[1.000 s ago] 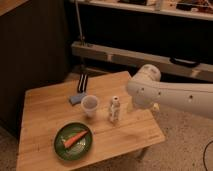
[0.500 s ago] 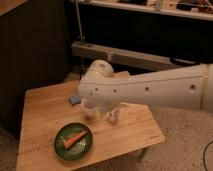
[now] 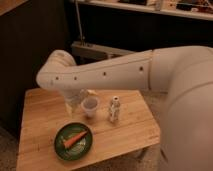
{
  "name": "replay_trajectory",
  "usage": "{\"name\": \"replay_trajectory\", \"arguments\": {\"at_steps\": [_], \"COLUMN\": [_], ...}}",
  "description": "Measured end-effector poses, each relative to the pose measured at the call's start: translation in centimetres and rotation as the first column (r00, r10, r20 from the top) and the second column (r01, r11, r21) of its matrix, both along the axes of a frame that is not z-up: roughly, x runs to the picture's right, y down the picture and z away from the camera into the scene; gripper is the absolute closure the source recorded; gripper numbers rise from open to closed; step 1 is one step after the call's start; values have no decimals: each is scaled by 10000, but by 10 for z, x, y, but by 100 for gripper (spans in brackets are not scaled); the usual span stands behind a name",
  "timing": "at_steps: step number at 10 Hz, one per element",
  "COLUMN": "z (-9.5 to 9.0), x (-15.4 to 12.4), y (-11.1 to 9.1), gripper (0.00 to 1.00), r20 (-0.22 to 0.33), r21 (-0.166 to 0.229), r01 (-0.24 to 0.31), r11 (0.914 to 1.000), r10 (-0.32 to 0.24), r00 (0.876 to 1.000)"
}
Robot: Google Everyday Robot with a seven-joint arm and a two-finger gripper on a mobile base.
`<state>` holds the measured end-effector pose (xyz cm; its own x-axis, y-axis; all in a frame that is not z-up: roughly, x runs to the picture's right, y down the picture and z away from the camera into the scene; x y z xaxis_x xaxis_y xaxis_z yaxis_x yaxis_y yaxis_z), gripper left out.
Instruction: Move the arm in a circular motion
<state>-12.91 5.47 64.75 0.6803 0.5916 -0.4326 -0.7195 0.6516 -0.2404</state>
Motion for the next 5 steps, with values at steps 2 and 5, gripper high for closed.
{"name": "replay_trajectory", "arguments": {"at_steps": [2,5], "z": [11,42], "x": [-18,-5], "y": [-23,-62], "gripper": [20,20], "r20": [536,928], "r21": [237,521], "r01": [-319,-1135], "r11": [9992,9922], "r10": [306,1083], "r00": [9981,9898]}}
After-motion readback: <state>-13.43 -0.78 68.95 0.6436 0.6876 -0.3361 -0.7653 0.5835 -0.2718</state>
